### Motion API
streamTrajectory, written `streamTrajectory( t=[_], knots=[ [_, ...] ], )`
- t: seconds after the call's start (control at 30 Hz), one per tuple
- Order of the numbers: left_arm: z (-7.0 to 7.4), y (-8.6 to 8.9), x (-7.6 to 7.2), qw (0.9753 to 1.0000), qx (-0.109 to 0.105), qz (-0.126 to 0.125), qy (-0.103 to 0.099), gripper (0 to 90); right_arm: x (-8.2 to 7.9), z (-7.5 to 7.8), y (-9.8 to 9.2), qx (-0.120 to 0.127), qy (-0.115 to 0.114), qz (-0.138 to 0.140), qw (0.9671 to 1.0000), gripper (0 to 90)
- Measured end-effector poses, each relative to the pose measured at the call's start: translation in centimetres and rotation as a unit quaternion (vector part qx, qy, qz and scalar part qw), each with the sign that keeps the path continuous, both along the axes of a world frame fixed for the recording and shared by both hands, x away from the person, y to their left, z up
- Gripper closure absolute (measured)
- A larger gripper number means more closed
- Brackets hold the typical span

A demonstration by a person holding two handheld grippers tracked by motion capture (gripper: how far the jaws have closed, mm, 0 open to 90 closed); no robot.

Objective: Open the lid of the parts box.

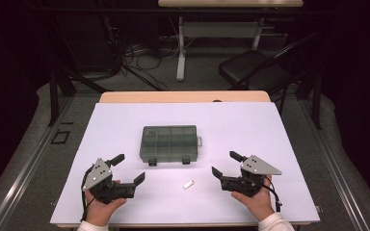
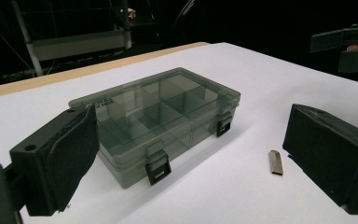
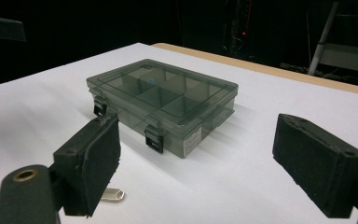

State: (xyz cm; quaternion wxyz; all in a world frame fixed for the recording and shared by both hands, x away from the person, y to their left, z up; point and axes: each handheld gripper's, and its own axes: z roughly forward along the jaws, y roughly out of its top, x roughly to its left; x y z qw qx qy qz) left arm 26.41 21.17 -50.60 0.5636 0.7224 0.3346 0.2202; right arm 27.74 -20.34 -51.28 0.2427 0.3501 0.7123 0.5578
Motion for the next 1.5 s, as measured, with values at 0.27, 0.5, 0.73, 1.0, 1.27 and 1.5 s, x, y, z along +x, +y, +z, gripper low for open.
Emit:
streamTrajectory(
  t=[0.27, 0.5, 0.73, 1.0, 1.27, 1.5],
  knots=[
    [-0.1, -0.2, 0.0, 1.0000, 0.003, 0.003, 0.007, 3.7, 0.1, -0.2, 0.2, -0.006, 0.009, -0.004, 0.9999, 14.6],
    [-0.2, 0.0, 0.0, 0.9997, 0.008, 0.017, 0.014, 8.0, 0.8, -0.4, 0.9, -0.009, 0.023, -0.011, 0.9996, 18.2],
    [-0.2, -0.3, 0.8, 0.9988, 0.026, 0.036, 0.023, 17.2, 1.2, -0.3, 2.2, -0.023, 0.019, -0.009, 0.9995, 32.2],
    [0.5, -1.1, 3.2, 0.9959, 0.035, 0.051, 0.066, 37.7, 3.4, 0.2, 3.8, -0.031, 0.060, -0.009, 0.9977, 41.6],
    [1.8, -1.4, 5.3, 0.9914, 0.012, 0.076, 0.106, 60.7, 5.2, 0.9, 5.8, -0.031, 0.075, 0.006, 0.9966, 50.8],
    [1.8, -1.3, 6.6, 0.9901, 0.012, 0.085, 0.111, 70.2, 6.4, 1.0, 6.8, -0.019, 0.066, 0.005, 0.9976, 55.0]
  ],
)
